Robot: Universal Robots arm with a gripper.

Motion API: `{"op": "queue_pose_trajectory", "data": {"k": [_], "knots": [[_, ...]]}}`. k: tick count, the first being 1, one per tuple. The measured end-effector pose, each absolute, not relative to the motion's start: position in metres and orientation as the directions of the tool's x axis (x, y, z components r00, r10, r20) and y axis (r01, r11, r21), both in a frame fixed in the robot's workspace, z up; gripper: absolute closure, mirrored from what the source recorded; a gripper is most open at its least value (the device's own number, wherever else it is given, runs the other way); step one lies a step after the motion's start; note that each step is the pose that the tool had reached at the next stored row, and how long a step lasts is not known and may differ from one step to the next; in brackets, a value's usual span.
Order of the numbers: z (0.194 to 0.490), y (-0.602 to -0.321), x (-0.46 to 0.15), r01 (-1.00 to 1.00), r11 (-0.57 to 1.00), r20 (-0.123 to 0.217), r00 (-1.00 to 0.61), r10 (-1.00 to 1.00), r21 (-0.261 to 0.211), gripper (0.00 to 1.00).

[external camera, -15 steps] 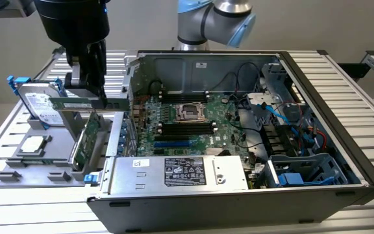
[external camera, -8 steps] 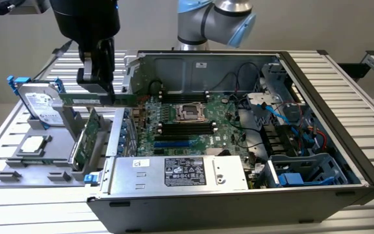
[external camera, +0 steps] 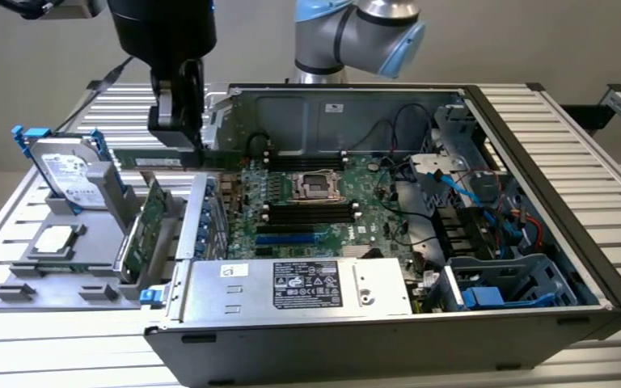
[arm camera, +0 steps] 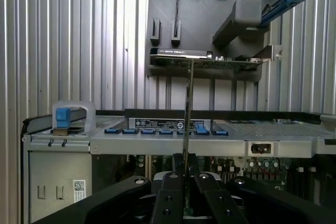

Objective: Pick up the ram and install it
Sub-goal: 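Pick up the ram and move it above insertion slot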

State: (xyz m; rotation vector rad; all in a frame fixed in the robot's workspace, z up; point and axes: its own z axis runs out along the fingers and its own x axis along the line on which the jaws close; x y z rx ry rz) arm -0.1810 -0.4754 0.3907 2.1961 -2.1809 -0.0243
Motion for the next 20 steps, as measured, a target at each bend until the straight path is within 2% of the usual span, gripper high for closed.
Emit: {"op": "queue_pose_trajectory", "data": {"k": [20], "knots": [[0.391, -0.458, -0.137, -0.999, -0.009, 0.022, 0.01, -1.0, 0.044, 0.86]]}}
